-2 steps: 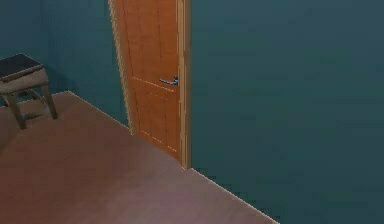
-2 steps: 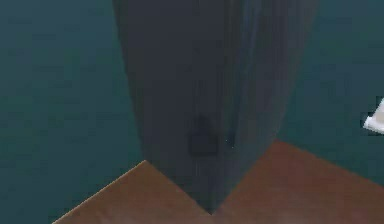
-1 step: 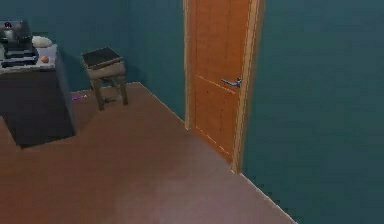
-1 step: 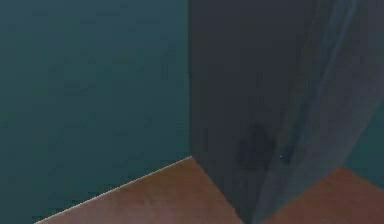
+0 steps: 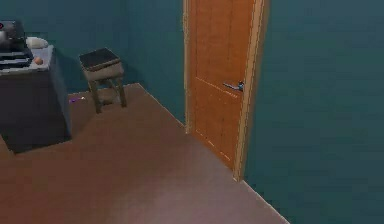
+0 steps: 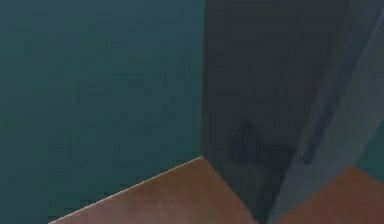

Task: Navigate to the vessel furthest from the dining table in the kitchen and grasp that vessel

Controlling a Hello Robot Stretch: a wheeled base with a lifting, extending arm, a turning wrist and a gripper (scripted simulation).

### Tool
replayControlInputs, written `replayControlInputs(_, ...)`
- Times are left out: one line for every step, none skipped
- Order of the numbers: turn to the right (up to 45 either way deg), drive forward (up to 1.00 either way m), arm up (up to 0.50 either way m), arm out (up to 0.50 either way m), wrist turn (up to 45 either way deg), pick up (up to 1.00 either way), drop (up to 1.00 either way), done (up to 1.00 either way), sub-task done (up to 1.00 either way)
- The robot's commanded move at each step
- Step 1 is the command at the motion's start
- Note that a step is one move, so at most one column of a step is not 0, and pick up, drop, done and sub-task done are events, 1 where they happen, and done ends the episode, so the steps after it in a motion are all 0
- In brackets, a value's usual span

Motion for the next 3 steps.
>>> replayControlInputs(-42.0,0.0,0.0,0.0,0.0,0.0,0.0,0.0,0.0)
replayControlInputs(0.0,1.0,0.0,0.0,0.0,0.0,0.0,0.0,0.0)
replayControlInputs(0.0,0.5,0.0,0.0,0.0,0.0,0.0,0.0,0.0)
